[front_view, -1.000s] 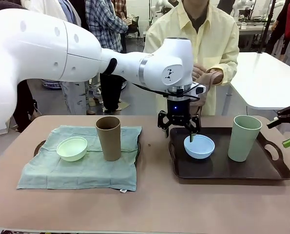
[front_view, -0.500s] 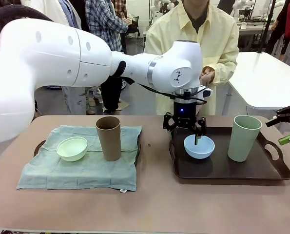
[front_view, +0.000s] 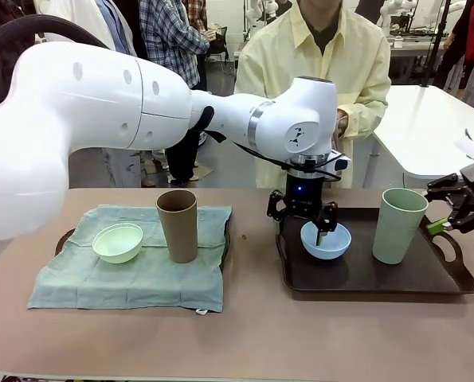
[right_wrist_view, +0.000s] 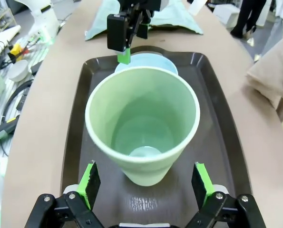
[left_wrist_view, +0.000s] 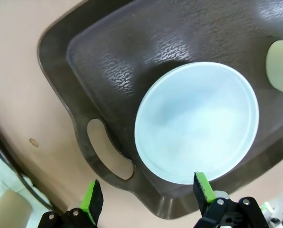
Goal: Set up a tray with a mat and arrange the tableware.
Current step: Pick up the Picnic Bowl and Reusable plastic cup from the Handle tray in front of the human's position and hold them in the air.
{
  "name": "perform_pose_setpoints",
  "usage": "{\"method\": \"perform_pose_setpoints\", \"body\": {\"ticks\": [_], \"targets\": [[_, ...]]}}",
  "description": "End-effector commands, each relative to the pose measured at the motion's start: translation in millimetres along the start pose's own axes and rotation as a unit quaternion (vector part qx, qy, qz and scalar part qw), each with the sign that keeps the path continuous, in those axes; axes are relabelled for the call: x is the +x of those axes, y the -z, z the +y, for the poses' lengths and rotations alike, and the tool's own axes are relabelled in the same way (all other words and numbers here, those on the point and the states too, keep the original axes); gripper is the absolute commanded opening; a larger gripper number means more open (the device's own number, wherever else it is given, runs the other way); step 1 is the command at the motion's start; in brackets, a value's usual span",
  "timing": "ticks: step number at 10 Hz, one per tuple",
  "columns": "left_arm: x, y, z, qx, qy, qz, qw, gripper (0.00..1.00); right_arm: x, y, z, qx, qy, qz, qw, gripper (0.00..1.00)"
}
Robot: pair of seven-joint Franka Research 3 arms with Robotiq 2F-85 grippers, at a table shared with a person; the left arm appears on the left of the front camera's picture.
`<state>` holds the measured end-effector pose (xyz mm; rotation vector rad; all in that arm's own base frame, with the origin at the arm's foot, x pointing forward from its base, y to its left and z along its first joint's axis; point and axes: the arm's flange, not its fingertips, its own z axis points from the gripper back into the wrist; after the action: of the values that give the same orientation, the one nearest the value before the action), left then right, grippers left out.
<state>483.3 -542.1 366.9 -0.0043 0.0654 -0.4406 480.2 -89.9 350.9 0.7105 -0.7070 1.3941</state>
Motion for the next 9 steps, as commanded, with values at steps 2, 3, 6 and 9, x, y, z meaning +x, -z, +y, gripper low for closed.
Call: {"method": "perform_pose_setpoints", "body": {"ticks": [2,3,6,9], "targets": [[14,-1,-6,0.032,-0.013,-0.015,0.999,1.00,3,18,-13,0.003,0.017,-0.005,1.000,1.00],[15,-2,-5,0.035,-0.019,-0.015,0.999,1.00,4,23,-14,0.007,0.017,-0.006,1.000,1.00],[22,3,-6,0.036,-0.026,-0.017,0.999,1.00,4,32,-16,0.013,0.018,-0.011,1.000,1.00],[33,0,-12,0.028,-0.048,-0.036,0.998,1.00,2,42,-20,0.017,0.024,-0.012,1.000,1.00]]}}
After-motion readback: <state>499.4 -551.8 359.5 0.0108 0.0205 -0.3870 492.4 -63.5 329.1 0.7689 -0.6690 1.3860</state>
